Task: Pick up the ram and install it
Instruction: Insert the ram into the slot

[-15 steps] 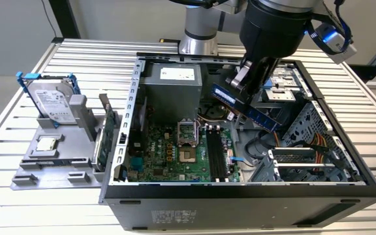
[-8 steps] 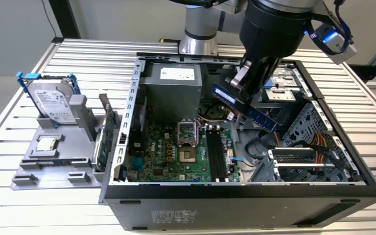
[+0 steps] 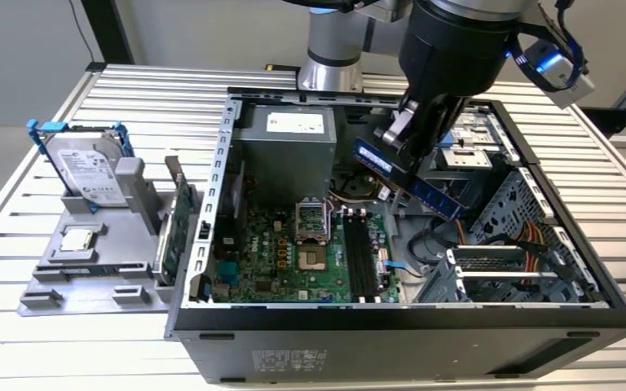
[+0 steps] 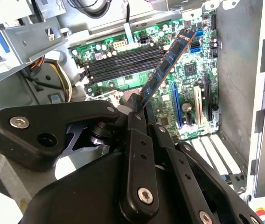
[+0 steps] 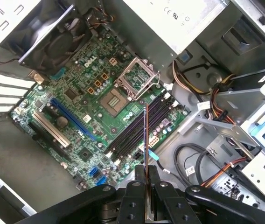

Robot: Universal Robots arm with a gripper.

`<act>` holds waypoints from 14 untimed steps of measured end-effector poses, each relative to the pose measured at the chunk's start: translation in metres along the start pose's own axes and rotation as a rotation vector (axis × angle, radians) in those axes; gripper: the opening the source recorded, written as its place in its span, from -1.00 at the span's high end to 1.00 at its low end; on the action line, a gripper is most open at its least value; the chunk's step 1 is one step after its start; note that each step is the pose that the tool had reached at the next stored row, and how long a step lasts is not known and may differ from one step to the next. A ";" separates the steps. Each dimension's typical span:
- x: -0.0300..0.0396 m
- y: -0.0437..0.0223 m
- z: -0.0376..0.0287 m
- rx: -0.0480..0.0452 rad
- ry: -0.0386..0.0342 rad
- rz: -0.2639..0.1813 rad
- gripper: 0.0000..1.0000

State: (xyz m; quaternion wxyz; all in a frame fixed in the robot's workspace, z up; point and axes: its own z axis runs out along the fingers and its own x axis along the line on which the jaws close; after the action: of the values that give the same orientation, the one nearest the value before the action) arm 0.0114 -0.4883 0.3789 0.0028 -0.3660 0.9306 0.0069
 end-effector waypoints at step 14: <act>0.0000 0.0000 0.0000 0.0003 -0.0003 0.030 1.00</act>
State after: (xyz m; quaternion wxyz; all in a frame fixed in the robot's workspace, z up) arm 0.0113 -0.4883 0.3789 0.0029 -0.3521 0.9359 0.0069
